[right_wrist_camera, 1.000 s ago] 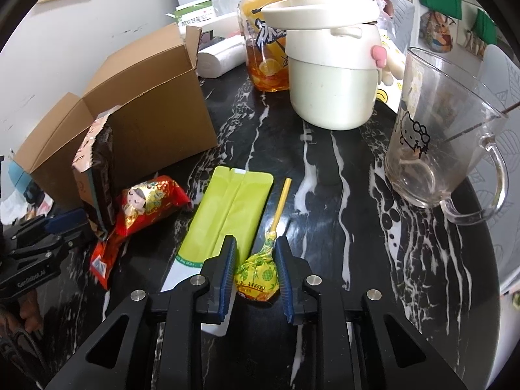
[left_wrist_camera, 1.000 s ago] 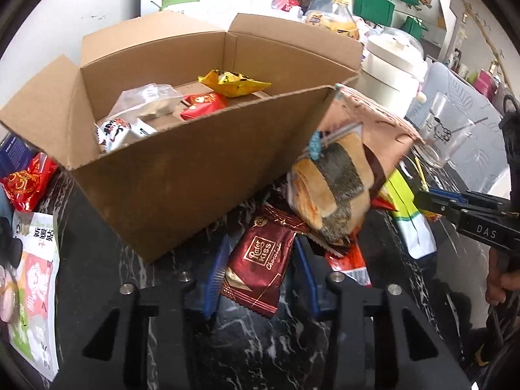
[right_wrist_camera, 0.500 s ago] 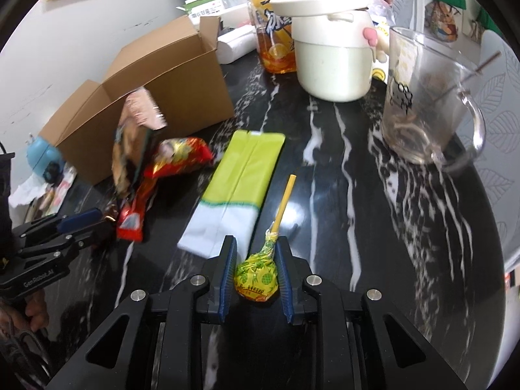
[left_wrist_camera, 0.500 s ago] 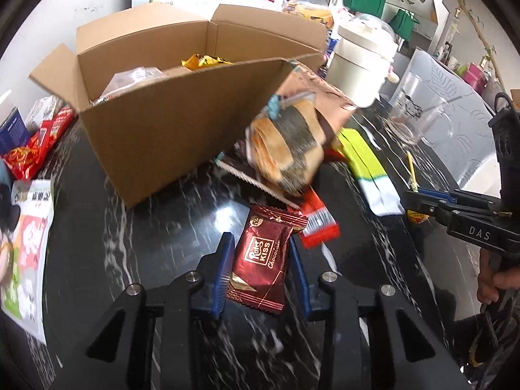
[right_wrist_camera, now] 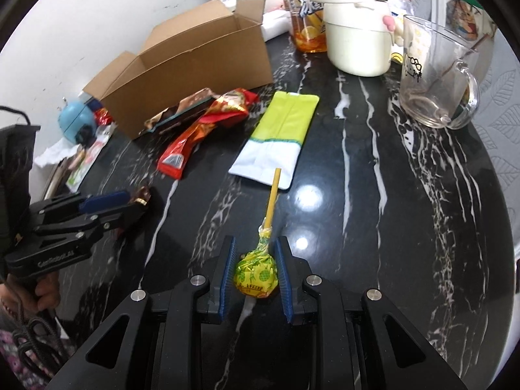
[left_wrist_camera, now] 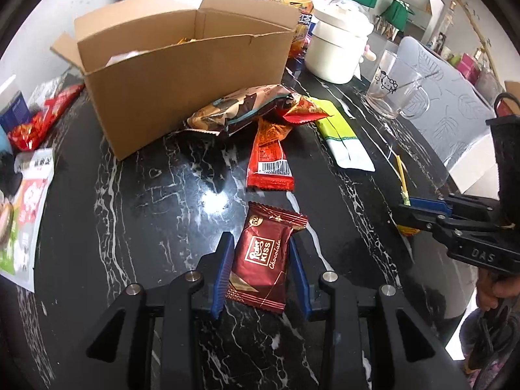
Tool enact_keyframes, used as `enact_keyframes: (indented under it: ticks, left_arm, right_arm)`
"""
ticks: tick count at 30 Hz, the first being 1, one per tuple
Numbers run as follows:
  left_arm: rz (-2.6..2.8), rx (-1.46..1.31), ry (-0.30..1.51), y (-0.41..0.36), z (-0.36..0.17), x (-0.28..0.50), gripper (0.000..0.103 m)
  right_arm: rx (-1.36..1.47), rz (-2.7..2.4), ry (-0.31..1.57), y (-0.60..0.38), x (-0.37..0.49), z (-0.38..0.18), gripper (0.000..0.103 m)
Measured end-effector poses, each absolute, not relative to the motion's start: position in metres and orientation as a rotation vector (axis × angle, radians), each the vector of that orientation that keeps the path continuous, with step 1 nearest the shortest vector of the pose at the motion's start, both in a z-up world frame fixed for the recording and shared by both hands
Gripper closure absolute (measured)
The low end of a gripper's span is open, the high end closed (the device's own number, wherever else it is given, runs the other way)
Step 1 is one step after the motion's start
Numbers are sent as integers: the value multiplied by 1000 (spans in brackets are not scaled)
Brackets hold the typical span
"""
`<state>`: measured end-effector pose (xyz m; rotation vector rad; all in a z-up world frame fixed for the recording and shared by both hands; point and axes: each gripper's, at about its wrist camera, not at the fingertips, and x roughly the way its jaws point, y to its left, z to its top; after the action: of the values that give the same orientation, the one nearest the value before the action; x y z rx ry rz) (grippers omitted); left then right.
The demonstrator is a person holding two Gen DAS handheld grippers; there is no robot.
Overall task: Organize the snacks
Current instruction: 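Grasp the brown chocolate bar with the left tool while the right tool grasps the yellow lollipop, then lift the chocolate bar and lollipop and carry both over the cardboard box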
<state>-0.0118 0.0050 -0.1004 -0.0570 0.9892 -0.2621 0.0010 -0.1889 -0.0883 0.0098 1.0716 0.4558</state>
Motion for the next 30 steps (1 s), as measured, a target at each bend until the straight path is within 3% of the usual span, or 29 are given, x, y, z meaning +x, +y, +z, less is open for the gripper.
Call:
enact_keyframes:
  ticks: [10, 15, 17, 30]
  left_arm:
    - [-247, 43, 962, -14, -103, -7, 56]
    - [-252, 24, 944, -12, -103, -7, 56]
    - [-234, 37, 937, -11, -103, -8, 74]
    - [-300, -135, 989, 3, -97, -13, 75]
  right_arm:
    - [-17, 450, 1067, -187, -1, -90, 78]
    - [-12, 447, 1060, -189, -3, -91, 78]
    - [-15, 443, 1057, -189, -3, -90, 78]
    - [36, 489, 1048, -183, -1, -82, 79]
